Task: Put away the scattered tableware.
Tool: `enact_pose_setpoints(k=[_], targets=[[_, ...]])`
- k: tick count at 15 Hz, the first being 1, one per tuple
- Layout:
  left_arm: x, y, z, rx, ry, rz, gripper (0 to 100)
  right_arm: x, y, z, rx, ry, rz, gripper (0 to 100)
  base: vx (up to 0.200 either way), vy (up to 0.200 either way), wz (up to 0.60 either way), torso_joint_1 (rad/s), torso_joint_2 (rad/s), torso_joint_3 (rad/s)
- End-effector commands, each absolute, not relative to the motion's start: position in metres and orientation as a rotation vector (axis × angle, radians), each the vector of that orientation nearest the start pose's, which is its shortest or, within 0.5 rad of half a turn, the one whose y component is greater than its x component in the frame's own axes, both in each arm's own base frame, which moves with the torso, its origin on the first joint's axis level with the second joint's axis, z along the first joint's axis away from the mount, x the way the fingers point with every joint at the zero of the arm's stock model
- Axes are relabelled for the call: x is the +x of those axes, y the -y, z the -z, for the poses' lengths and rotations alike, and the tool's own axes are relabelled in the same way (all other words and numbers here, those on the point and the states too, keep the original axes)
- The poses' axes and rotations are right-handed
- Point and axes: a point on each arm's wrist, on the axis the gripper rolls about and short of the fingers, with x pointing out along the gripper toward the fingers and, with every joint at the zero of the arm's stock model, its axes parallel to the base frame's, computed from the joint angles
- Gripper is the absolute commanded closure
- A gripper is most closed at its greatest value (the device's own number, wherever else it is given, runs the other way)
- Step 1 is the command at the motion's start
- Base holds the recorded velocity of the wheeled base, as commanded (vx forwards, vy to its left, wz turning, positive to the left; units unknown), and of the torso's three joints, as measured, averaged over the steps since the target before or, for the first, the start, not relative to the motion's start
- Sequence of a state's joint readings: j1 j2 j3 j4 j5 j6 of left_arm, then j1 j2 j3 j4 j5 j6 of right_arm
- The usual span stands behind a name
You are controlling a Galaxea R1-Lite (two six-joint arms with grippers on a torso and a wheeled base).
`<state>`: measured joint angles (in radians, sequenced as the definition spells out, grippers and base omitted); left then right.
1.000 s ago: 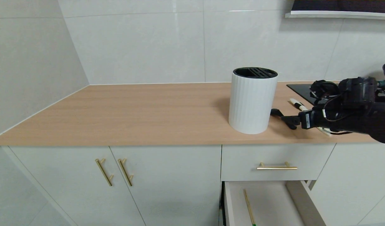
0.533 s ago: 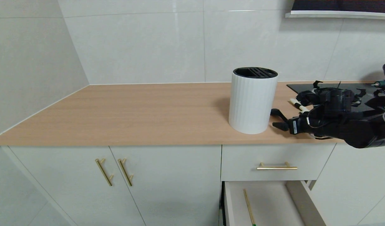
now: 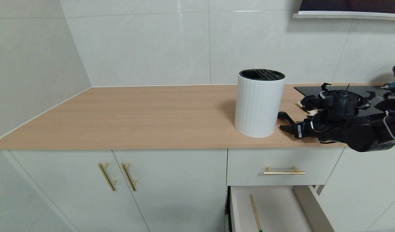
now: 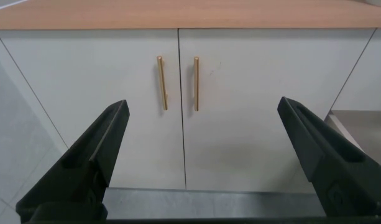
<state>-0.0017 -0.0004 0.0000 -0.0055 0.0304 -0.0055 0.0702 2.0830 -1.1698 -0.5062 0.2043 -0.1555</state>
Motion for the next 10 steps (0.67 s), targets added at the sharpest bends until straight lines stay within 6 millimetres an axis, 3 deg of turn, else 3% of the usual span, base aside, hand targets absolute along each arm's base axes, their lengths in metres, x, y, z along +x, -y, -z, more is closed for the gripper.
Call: enact_pose_setpoints(k=[1,4,6,8,10], targets=[[-0.023,-0.001,-0.076,-0.006,0.006,-0.029,0,0.407,-0.033,-0.125,-0.125,-0.399,-0.301,100,0.0,0.0,0.0,0.0,0.0,0.0],[-0.023,-0.001,-0.076,-0.006,0.006,-0.029,0,0.406,-0.033,-0.132,-0.126,-0.381,-0.291,100,0.0,0.0,0.0,0.0,0.0,0.0],[-0.023,-0.001,-0.076,-0.006,0.006,-0.029,0,0.397,-0.032,-0.148,-0.09,-0.369,-0.257,100,0.0,0.0,0.0,0.0,0.0,0.0],[-0.023,-0.001,-0.076,-0.006,0.006,-0.029,0,0.373,-0.03,-0.173,-0.015,-0.373,-0.224,100,0.0,0.0,0.0,0.0,0.0,0.0],[-0.023,-0.001,-0.076,-0.006,0.006,-0.029,0,0.334,-0.027,-0.198,0.05,-0.397,-0.208,100,0.0,0.0,0.0,0.0,0.0,0.0]])
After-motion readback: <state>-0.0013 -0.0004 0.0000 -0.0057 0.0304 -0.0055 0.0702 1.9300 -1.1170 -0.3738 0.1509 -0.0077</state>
